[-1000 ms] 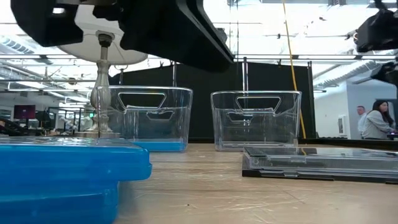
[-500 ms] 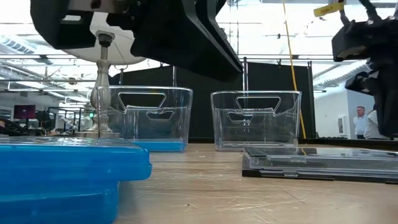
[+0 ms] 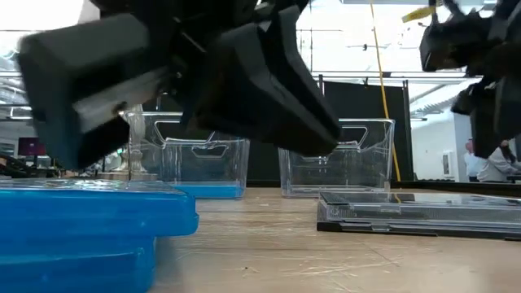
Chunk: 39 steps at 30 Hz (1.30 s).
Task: Pick & place jewel cases by type
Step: Put the black CD case into the right transparent bin
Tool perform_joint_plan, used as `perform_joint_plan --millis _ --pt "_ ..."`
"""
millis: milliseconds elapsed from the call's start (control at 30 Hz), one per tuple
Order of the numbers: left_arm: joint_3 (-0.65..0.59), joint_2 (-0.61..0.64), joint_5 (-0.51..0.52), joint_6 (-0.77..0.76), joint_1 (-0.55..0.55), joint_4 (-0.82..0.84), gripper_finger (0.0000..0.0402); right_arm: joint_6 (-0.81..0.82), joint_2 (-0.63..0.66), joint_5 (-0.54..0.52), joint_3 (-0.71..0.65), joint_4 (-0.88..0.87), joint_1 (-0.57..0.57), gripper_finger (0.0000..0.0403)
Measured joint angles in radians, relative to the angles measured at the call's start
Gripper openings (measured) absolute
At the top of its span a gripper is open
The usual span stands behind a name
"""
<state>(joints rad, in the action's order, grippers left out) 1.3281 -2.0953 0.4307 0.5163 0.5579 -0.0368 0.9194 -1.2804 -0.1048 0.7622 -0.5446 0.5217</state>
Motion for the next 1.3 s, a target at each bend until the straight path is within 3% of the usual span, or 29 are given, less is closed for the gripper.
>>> perform_joint_plan --millis 133,333,467,767,1067,1300 --pt "0.000 0.001 0.003 -0.004 -0.001 -0.020 0.0077 -0.019 0.008 0.045 -0.055 0.088 -0.060 0.0205" --pt "0.000 0.001 -0.040 -0.056 0.000 -0.016 0.0079 0.023 0.019 0.221 -0.173 0.311 -0.183 0.0197" --pt "0.006 0.001 -0.050 -0.101 -0.005 0.007 0.0069 0.038 0.019 0.289 -0.218 0.343 -0.232 0.0199" --pt "0.108 -0.021 -0.072 -0.184 -0.019 0.153 0.0046 0.038 0.009 0.287 -0.244 0.348 -0.255 0.0199" --pt "0.226 -0.099 -0.104 -0.160 -0.049 0.276 0.0006 -0.012 -0.033 0.285 -0.247 0.410 -0.259 0.0199" --pt "0.293 -0.130 -0.167 -0.190 -0.047 0.400 0.0022 -0.024 -0.028 0.284 -0.265 0.425 -0.260 0.0199"
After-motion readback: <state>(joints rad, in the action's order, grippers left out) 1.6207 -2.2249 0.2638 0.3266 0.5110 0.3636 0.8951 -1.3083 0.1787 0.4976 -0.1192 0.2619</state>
